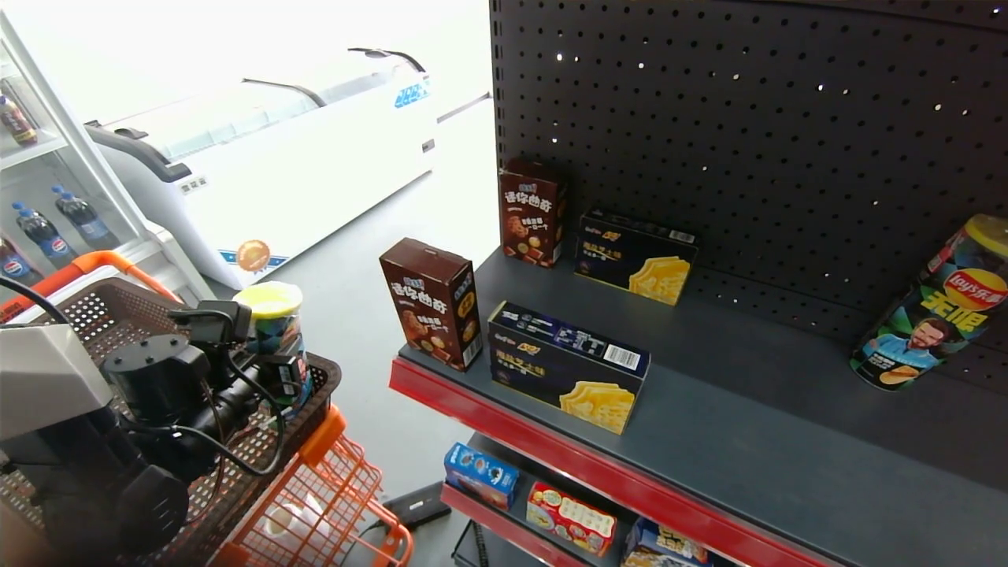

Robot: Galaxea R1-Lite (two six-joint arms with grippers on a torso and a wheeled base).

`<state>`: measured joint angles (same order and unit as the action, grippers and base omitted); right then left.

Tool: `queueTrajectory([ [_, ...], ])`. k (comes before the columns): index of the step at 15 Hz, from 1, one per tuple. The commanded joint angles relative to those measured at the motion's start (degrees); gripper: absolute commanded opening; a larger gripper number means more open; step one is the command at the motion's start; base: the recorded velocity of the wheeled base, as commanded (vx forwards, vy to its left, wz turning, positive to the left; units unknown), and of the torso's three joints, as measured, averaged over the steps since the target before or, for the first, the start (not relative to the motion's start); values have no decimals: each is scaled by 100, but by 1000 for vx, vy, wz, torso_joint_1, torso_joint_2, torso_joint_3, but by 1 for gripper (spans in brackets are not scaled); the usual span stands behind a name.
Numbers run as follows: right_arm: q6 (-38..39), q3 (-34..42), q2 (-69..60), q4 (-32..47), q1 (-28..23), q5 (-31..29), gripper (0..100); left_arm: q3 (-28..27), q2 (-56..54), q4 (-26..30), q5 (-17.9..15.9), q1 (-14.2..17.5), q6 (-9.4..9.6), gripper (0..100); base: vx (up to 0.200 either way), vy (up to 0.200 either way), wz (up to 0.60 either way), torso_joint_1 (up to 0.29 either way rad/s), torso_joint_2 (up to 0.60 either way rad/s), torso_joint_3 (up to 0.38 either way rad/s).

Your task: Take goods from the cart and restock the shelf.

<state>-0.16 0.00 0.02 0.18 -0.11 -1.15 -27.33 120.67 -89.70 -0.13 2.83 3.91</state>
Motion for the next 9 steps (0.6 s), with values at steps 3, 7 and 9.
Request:
queueTrajectory([
  [3,-2,0,-2,-1,2,0,100,-53,-1037,93,22,-186,206,0,0,0,0,0,0,0],
  [7,-2,0,-2,-1,2,0,100,-97,-2276,1323,-171,-344,206,0,0,0,0,0,0,0],
  [9,-2,0,-2,-1,2,0,100,-62,-2742,1622,-250,-538,215,0,0,0,0,0,0,0],
])
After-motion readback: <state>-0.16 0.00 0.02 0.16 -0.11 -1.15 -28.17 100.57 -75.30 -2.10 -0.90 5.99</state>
